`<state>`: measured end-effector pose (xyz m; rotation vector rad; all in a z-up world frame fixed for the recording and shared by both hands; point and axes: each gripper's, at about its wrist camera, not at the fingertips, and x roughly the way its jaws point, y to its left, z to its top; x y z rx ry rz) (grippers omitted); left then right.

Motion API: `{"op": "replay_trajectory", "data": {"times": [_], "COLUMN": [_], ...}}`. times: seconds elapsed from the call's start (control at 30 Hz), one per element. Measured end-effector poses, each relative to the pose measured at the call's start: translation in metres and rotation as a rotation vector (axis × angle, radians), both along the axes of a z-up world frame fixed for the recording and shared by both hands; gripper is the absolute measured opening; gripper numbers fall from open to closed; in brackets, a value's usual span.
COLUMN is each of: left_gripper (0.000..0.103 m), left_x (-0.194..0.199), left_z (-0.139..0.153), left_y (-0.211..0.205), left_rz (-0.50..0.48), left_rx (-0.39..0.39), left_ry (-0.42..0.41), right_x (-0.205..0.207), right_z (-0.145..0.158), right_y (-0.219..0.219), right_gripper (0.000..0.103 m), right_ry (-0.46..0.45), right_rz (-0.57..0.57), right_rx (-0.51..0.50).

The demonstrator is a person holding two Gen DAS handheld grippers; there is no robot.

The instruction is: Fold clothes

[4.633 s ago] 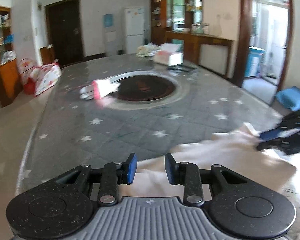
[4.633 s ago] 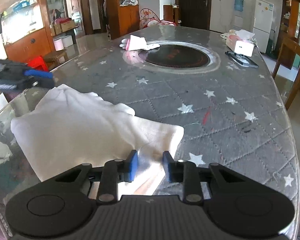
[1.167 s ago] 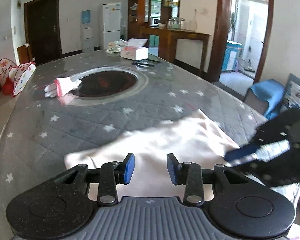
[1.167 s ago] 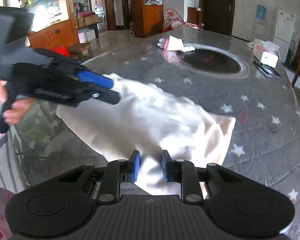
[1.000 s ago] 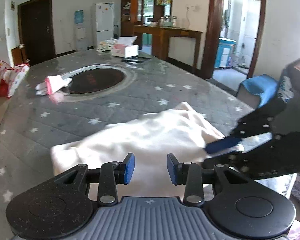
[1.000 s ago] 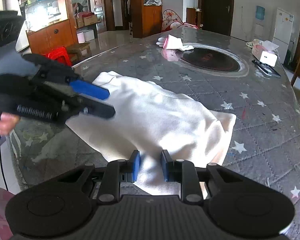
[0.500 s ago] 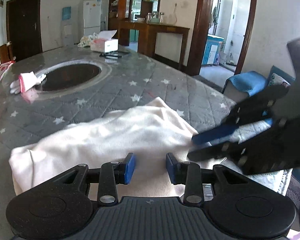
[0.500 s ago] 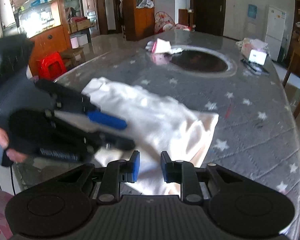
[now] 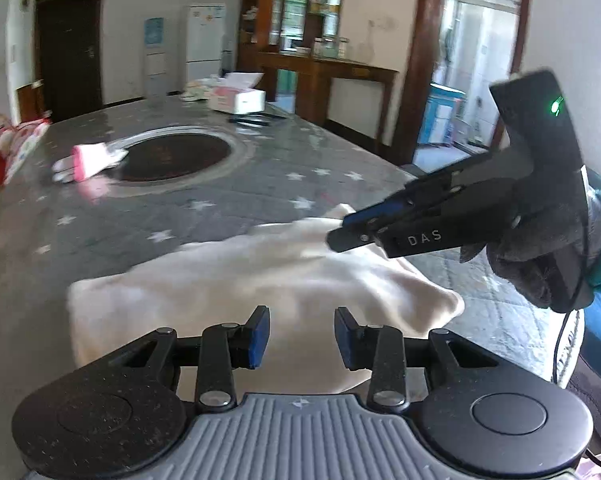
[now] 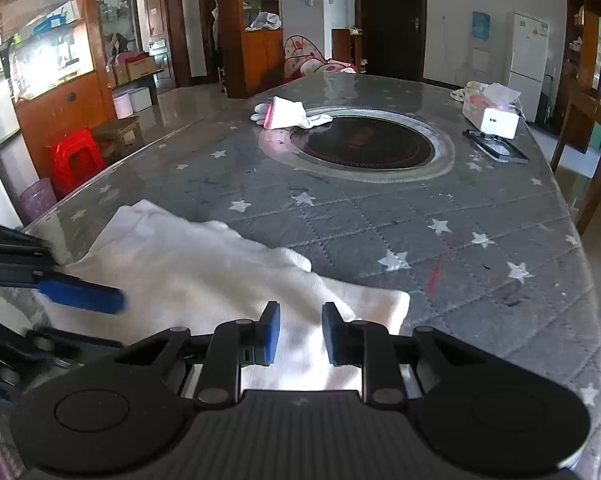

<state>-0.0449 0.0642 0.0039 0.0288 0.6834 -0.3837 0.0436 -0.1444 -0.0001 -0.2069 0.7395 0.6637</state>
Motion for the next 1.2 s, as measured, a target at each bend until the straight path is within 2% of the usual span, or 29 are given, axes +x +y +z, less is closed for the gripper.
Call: {"op": "replay_trajectory", "data": {"times": [0.27,0.43,0.57,0.67,0.77,0.9,1.07,1.2], "left_gripper": [0.039,0.040,0.040,0.040,0.047,0.054,0.060,0.068], "left_x": [-0.016,-0.027,-0.028,-0.031,-0.032,-0.025,-0.019,-0.017], "left_z": [-0.008,-0.004,-0.010,-0.006,0.002,0.007,0.005,0.002], "left_y": [0.047,0.061,0.073,0.082,0.091,0.111,0.130,0.138], "left_rz": [0.130,0.165,0.208,0.223,0.268,0.347,0.423,0.454], "left_rx": [-0.015,-0.036,-0.059,-0.078,-0.062,-0.099,-0.159,-0.208], "left_ry": [0.044,0.030,0.055,0.051,0.032,0.064,0.107,0.140], "right_x": [0.015,0.008,-0.006,-0.020,-0.035,-0.057,-0.086,-0.108], "right_z": [-0.014,-0.004,0.006,0.013,0.019,0.022,0.016,0.008], "right_y": [0.008,0.013,0.022,0.034,0.048,0.073,0.109,0.135], "right_gripper": [0.021,0.022,0.022,0.023,0.024,0.033,0.034,0.036], "right_ry": [0.013,-0.016,-0.040,-0.057,-0.068,-0.080,-0.093,-0.141], "right_rz": [-0.032,-0.019,0.030,0.092,0.170,0.295,0.445,0.538], "right_rx": [-0.018,-0.020,-0.017,-0.023,-0.030,-0.051,-0.088,-0.134]}}
